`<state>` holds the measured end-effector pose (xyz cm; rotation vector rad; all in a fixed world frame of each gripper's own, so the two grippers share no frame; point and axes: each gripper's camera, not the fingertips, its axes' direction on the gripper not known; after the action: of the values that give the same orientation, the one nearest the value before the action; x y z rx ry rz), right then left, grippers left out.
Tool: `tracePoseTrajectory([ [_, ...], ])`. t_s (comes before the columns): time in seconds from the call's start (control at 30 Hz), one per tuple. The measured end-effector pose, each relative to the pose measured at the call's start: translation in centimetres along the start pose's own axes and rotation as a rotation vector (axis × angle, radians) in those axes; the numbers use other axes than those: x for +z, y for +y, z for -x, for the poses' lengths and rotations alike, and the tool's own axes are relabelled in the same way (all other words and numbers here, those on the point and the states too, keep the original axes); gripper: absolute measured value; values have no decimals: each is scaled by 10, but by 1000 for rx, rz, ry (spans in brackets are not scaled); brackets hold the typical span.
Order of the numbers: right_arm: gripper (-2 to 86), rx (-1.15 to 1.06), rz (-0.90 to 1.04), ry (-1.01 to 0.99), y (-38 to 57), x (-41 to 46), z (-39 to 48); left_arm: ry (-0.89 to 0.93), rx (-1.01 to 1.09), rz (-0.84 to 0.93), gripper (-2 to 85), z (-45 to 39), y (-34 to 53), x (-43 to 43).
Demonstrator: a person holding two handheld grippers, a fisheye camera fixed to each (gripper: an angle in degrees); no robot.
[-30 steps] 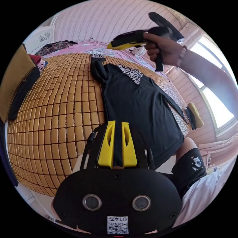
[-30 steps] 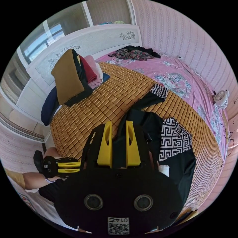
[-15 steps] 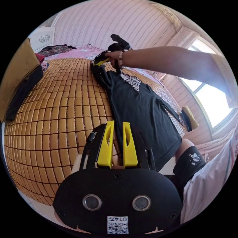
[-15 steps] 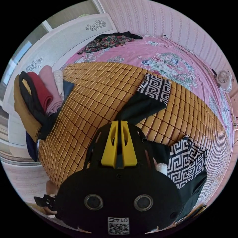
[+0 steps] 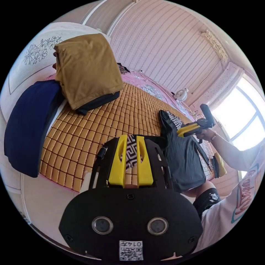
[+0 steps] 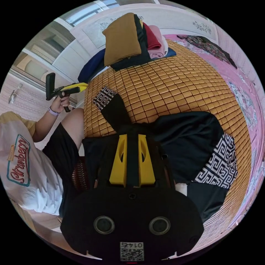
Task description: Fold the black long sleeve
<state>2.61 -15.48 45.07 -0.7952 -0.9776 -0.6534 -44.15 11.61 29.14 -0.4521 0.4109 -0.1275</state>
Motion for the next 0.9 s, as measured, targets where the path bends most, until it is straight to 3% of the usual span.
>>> tracePoseTrajectory([
  [0.1, 74, 81, -51, -6, 8, 1, -2, -77, 5, 89, 73, 7, -14, 16],
  [0.23, 76, 156, -136, -1, 20, -10, 1, -127, 64, 354, 87, 3, -28, 62],
  [0.27, 76, 162, -145, 3, 22, -11, 1, -207, 121, 365, 78, -2, -30, 66],
  [0.43, 72, 248, -207, -12, 39, -19, -8, -215, 191, 416, 46, -9, -46, 66],
  [0.63, 69, 277, -246, -39, 41, -18, -7, -334, 36, 176, -6, 33, -70, 1],
  [0.8, 76, 292, -259, -32, 33, -8, -3, -151, -106, 47, 20, 69, -81, -30],
  [0.9, 77, 273, -235, -38, 23, 4, 2, -184, -155, 27, 50, 78, -79, -37],
])
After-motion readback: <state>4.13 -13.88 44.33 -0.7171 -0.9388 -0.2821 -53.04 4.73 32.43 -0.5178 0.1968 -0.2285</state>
